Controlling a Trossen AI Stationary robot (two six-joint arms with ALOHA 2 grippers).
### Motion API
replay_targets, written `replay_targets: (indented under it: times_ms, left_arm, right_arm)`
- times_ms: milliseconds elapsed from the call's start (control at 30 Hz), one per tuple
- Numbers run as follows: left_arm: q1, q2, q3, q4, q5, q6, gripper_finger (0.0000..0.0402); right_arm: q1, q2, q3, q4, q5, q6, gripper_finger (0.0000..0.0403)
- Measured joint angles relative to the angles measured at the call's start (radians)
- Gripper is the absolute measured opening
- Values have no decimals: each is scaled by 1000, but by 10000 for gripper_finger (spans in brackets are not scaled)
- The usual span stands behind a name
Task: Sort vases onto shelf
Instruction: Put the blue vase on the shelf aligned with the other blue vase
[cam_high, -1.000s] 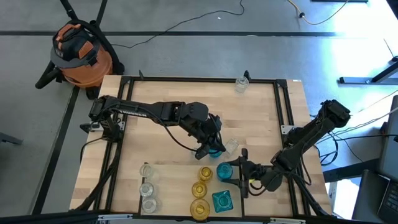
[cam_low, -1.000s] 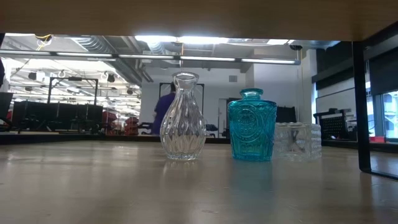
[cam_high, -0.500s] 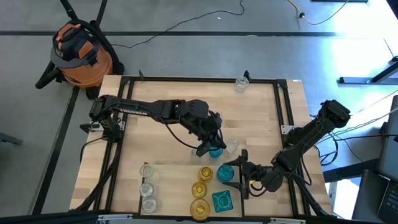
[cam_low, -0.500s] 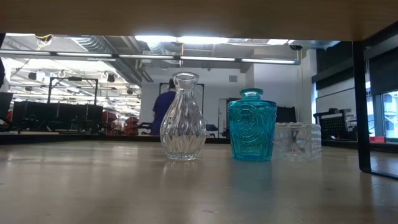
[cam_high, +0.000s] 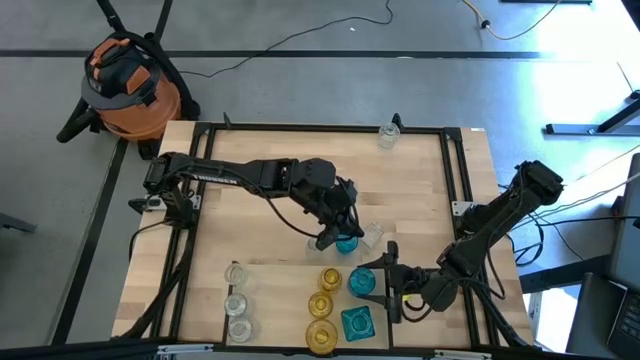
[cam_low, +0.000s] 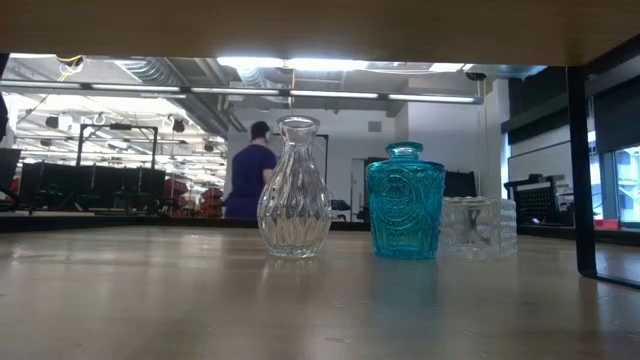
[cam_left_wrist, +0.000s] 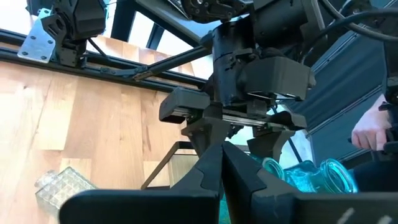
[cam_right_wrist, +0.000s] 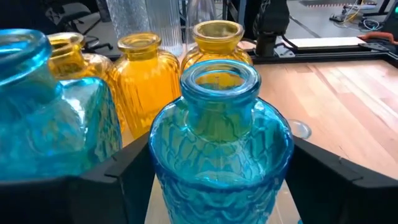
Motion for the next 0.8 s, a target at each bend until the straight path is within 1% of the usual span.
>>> replay_targets:
  times_ms: [267, 400, 533, 800]
  left_arm:
    - [0, 0, 0, 0, 17, 0, 2]
    - [0, 0, 0, 0, 21, 0, 2]
    - [0, 0, 0, 0, 23, 0, 2]
    - [0, 0, 0, 0, 24, 0, 2]
  right_arm:
    - [-2, 0, 8, -25, -35, 34, 284]
    - [-15, 0, 8, -36, -78, 103, 284]
    - [-29, -1, 9, -51, -127, 108, 285]
    - [-26, -1, 9, -48, -104, 101, 285]
